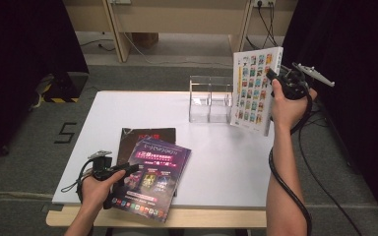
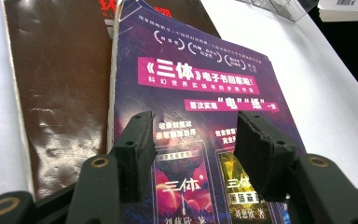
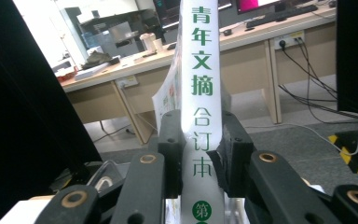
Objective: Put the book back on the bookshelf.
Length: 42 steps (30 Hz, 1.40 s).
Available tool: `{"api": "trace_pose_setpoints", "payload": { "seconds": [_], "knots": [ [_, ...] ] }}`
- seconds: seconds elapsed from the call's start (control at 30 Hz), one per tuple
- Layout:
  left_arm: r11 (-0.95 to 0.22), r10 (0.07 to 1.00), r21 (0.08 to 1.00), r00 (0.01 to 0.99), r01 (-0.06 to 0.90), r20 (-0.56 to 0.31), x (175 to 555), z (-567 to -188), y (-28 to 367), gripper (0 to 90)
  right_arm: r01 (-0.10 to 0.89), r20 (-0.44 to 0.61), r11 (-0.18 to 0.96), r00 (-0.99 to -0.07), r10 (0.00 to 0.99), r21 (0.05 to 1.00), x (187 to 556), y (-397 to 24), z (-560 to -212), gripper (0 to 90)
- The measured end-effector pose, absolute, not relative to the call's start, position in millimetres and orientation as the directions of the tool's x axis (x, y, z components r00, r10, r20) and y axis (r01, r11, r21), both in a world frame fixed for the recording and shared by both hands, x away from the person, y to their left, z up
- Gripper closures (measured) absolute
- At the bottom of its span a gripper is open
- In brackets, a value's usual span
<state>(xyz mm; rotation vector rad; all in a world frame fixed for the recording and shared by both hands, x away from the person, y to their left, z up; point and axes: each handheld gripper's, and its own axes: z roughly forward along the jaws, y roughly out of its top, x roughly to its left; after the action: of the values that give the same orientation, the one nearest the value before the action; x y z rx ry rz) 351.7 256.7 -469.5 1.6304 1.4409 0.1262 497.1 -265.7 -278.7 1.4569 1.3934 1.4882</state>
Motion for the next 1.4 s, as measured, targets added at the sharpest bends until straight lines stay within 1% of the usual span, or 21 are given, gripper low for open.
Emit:
{"api": "trace_pose_setpoints", "payload": {
  "seconds": [0.07,0.17,0.33,0.43,0.47,1.0,1.17,1.4],
  "knots": [
    [0.115,0.824,0.673,0.309,0.731,-0.476,351.5,-469.6,256.2,46.6,0.235,0.291,-0.245,-0.188,0.938,0.941,497.3,-266.2,-278.9,74.2],
    [0.116,0.824,0.675,0.309,0.729,-0.475,351.2,-469.1,256.5,46.6,0.225,0.254,-0.215,-0.161,0.954,0.950,499.1,-265.4,-280.3,74.2],
    [0.117,0.822,0.672,0.308,0.731,-0.478,351.8,-470.1,256.8,46.6,0.218,0.207,-0.173,-0.146,0.967,0.961,502.0,-258.4,-279.6,74.2],
    [0.117,0.823,0.672,0.308,0.731,-0.478,351.6,-470.0,257.3,46.6,0.219,0.206,-0.172,-0.141,0.968,0.960,503.7,-254.8,-279.4,74.3],
    [0.118,0.823,0.673,0.307,0.730,-0.478,351.6,-469.7,257.6,46.6,0.216,0.191,-0.158,-0.141,0.971,0.963,505.7,-251.8,-279.1,74.3],
    [0.120,0.823,0.671,0.304,0.731,-0.479,352.0,-470.4,258.2,46.6,0.208,0.168,-0.138,-0.134,0.977,0.968,522.4,-239.7,-278.6,74.3],
    [0.119,0.824,0.669,0.303,0.734,-0.479,352.5,-471.0,258.1,46.6,0.204,0.185,-0.157,-0.128,0.974,0.966,528.7,-238.4,-281.0,74.3],
    [0.124,0.823,0.669,0.300,0.732,-0.481,352.6,-471.1,259.1,46.6,0.196,0.176,-0.149,-0.125,0.976,0.969,537.5,-234.9,-282.3,74.2]
  ]
}}
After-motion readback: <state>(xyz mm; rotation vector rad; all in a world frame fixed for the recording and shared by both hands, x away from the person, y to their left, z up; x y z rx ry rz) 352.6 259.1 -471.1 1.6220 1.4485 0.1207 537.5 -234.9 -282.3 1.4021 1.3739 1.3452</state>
